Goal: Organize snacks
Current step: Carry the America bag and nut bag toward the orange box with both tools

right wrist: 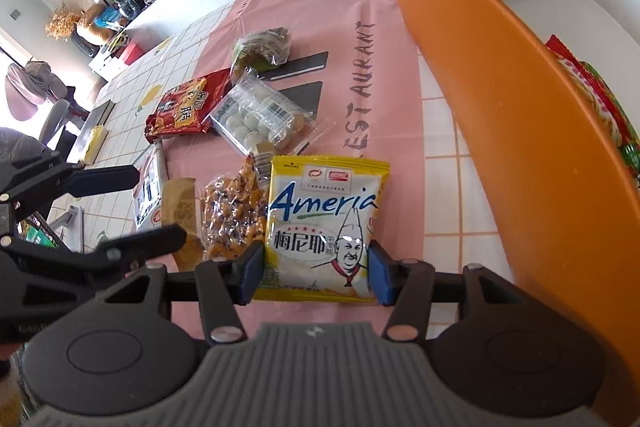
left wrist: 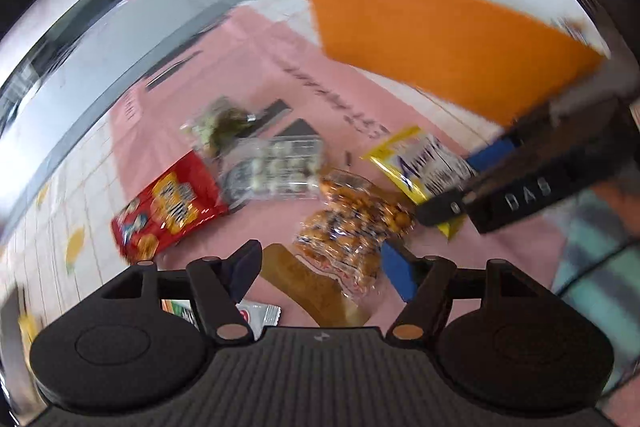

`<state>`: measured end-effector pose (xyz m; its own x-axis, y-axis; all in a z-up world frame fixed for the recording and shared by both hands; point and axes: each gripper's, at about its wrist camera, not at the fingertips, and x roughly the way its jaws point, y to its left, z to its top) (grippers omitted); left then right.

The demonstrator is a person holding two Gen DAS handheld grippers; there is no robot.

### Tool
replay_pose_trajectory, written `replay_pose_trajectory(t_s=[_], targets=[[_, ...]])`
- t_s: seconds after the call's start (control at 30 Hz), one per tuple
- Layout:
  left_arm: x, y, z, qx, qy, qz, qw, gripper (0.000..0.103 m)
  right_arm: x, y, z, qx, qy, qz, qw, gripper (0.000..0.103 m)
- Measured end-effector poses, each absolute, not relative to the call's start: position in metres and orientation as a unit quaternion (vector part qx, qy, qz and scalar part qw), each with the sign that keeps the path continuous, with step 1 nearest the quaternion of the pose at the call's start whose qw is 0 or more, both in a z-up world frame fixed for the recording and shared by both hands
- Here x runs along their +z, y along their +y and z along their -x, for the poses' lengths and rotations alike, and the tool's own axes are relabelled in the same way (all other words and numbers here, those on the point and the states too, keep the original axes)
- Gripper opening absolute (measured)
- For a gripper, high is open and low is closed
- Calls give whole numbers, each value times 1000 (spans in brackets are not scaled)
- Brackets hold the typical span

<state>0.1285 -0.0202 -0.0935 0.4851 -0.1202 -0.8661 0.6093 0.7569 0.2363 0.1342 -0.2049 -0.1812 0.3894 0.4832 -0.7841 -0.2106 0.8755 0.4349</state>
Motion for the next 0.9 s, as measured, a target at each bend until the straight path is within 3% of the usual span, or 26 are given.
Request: replay_pose_trajectory(t_s=[0.2,0.6,0.7,0.9], targets=[[-116,-31,-135,-293,442,-345,774,80,-180,-203,-132,210,508,-124,826,52],[-138,-41,-161,-356,455,-341,742,90,-180,-204,-132,209,508,-125,826,52],[-142,-43,-162,-351,463,-332,743,82,-180,-203,-131,209,508,-122,827,52],[-139,-41,-153,-297,462,-320,772,78,-179,-203,-132,209,510,-129,824,52]])
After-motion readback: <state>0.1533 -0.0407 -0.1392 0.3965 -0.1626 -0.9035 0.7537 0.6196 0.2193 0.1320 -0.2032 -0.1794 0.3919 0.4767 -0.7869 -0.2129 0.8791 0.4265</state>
